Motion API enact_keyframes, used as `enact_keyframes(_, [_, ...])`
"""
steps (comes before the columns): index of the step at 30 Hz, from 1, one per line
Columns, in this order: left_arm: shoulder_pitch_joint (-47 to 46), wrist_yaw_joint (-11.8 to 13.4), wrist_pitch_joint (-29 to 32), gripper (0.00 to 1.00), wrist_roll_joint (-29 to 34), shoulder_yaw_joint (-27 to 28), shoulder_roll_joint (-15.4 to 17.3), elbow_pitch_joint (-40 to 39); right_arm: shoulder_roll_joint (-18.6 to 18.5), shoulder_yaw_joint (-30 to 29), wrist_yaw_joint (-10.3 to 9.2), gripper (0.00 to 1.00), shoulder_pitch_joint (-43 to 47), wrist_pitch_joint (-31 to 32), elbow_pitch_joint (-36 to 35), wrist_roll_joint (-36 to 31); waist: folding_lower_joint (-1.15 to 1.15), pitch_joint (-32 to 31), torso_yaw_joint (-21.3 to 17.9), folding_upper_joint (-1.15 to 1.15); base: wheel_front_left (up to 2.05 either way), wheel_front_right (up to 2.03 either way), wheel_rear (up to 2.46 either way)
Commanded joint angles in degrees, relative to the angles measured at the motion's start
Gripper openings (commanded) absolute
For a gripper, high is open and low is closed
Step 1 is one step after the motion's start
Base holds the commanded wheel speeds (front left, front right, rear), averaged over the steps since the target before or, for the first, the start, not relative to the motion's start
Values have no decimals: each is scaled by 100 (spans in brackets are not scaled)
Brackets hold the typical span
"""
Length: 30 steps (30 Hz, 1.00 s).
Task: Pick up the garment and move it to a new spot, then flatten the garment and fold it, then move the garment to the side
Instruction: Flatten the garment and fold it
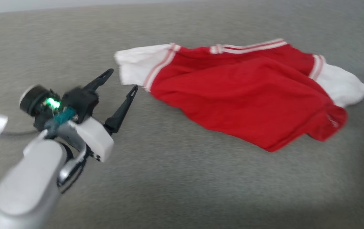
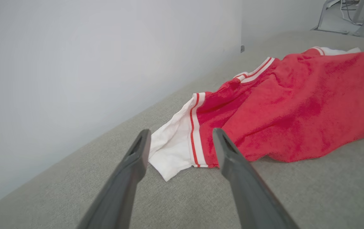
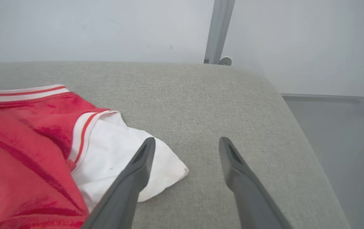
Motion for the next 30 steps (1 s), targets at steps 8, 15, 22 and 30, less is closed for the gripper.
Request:
enact_keyframes(8, [-1554,11,976,100,-1475,-1494,1100,629,697,-154,-3,100,531,-232,-677,-264,0,376,-1134,0,0,0,0])
enact_keyframes(15, [-2544,11,1287,100,-2015,-2427,1428,1223,980,-256,-3,100,771,-173,-1121,-415,0,542,-1486,0,0,0,0])
enact_keyframes(22, [-3245,11,1269,100,-2164,-3084,1449,2017,1205,-294,-3,100,858,-117,-1472,-554,0,665,-1643,0,0,0,0])
enact_keyframes(30, [-3698,11,1151,0,-2515,-3633,1307,2633,1198,-65,-3,100,757,19,-1798,-612,0,793,-1645,0,0,0,0])
